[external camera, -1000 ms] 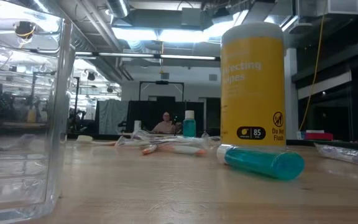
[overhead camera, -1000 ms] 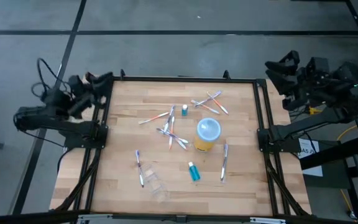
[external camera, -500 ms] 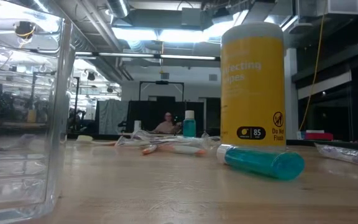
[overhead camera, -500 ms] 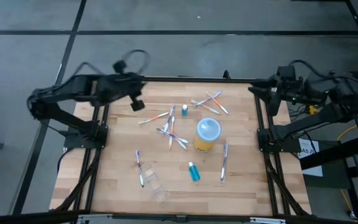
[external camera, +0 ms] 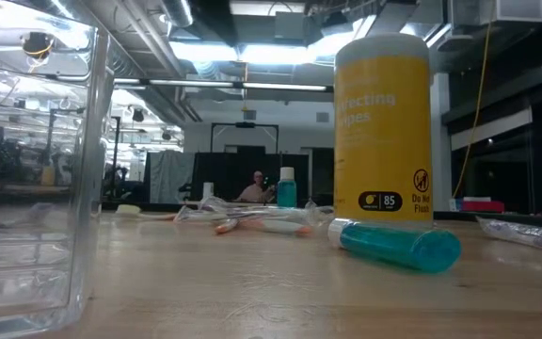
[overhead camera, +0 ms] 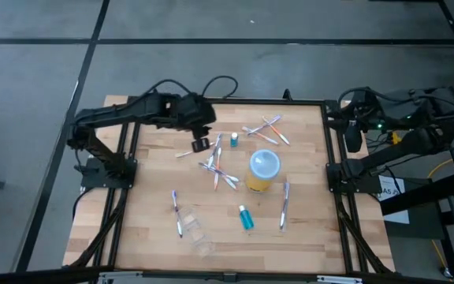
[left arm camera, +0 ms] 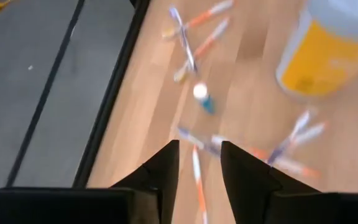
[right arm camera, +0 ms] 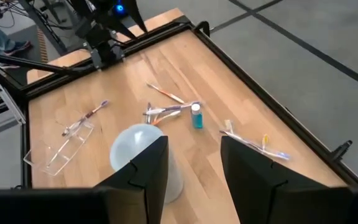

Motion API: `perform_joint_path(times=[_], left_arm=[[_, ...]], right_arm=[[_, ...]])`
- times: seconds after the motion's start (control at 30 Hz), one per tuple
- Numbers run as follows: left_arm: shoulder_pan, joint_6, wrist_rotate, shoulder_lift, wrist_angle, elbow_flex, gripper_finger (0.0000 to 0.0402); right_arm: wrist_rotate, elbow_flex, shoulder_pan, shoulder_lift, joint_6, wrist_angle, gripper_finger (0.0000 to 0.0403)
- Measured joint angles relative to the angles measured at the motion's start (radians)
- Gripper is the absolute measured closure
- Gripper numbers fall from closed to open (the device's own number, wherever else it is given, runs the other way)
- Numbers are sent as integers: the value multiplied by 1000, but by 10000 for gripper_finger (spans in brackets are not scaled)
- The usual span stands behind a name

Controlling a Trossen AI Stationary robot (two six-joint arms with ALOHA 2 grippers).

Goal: Pick & Place toothbrushing station
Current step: Put the top mouthwash bottle into the middle of the transparent organizer

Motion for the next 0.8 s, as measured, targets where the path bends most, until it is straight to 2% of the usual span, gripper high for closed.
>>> perform_joint_path(times=[0.17,0.3,0.5,0.67,0.8], left_arm=[[13,33,2,61,63,1,248],[-8,160,1,141,51,0,231],[-24,340,86,254,52,0,228],[38,432,195,323,92,0,228],[151,326,377,364,93,0,228]], right_arm=[[-23,0,0,-1,0,-55,252],[-35,-16,0,1,-12,-96,252],[-98,-56,0,1,-81,-96,252],[-113,-88,0,-7,-144,-96,252],[-130,-97,0,-7,-162,-95,252]])
